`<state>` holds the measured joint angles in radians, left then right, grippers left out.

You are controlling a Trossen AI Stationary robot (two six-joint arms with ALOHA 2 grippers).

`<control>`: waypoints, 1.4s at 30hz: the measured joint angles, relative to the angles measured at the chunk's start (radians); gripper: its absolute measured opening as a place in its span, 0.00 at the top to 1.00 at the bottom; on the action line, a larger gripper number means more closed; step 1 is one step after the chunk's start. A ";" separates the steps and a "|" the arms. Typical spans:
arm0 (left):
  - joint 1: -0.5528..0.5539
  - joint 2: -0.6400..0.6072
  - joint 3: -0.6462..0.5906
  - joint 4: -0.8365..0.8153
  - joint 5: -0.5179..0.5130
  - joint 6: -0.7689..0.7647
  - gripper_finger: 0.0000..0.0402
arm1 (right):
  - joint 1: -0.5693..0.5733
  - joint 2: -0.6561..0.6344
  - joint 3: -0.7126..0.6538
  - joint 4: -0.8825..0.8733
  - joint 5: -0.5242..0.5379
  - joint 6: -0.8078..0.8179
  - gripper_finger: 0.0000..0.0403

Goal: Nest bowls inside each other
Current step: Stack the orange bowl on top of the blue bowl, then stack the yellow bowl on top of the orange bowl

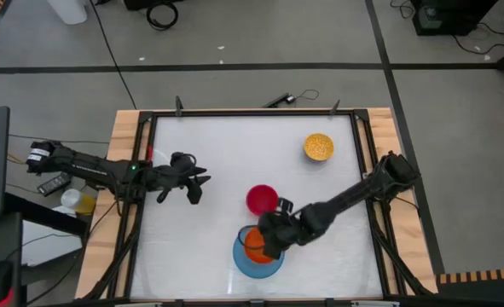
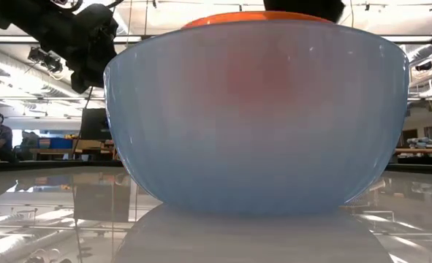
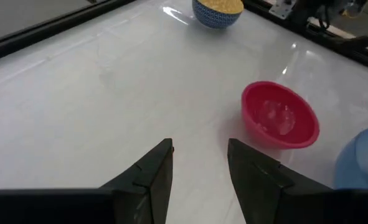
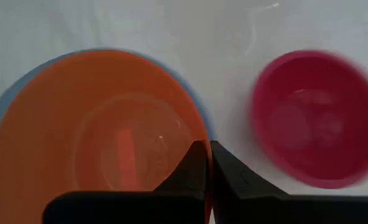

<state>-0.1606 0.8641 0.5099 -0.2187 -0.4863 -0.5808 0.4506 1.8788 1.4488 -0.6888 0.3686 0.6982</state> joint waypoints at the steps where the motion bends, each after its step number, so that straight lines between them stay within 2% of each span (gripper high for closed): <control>1: -0.001 0.001 0.000 0.013 0.000 -0.001 0.61 | 0.007 0.008 -0.008 0.023 -0.006 0.008 0.98; 5: -0.001 0.005 0.000 0.039 0.000 0.000 0.61 | 0.024 0.054 -0.010 0.083 -0.026 0.006 0.97; 9: 0.001 0.005 0.000 0.047 0.000 0.014 0.61 | 0.032 0.080 -0.010 0.113 -0.024 -0.007 0.91; 18: 0.014 0.005 0.000 0.051 0.000 0.027 0.61 | 0.028 0.035 -0.010 0.065 0.017 -0.016 0.64; 20: 0.014 0.005 0.000 0.051 0.000 0.032 0.61 | 0.024 -0.010 -0.010 -0.005 0.085 -0.013 0.59; 24: 0.012 0.005 0.000 0.050 0.000 0.033 0.61 | 0.002 -0.135 -0.009 -0.204 0.298 -0.013 0.53; 28: 0.011 0.005 0.000 0.034 0.002 0.033 0.61 | -0.096 -0.234 -0.020 -0.414 0.332 0.030 0.54; 31: 0.011 0.005 0.000 0.025 0.004 0.033 0.61 | -0.210 -0.286 -0.083 -0.482 0.315 0.031 0.56; 38: 0.011 0.005 0.000 0.023 0.004 0.033 0.61 | -0.495 -0.351 -0.333 -0.382 0.149 -0.106 0.57; 42: 0.011 0.005 0.000 0.020 0.004 0.036 0.61 | -0.600 -0.362 -0.418 -0.302 0.112 -0.181 0.57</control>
<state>-0.1501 0.8688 0.5098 -0.1982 -0.4820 -0.5453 -0.1491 1.5166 1.0307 -0.9912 0.4805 0.5174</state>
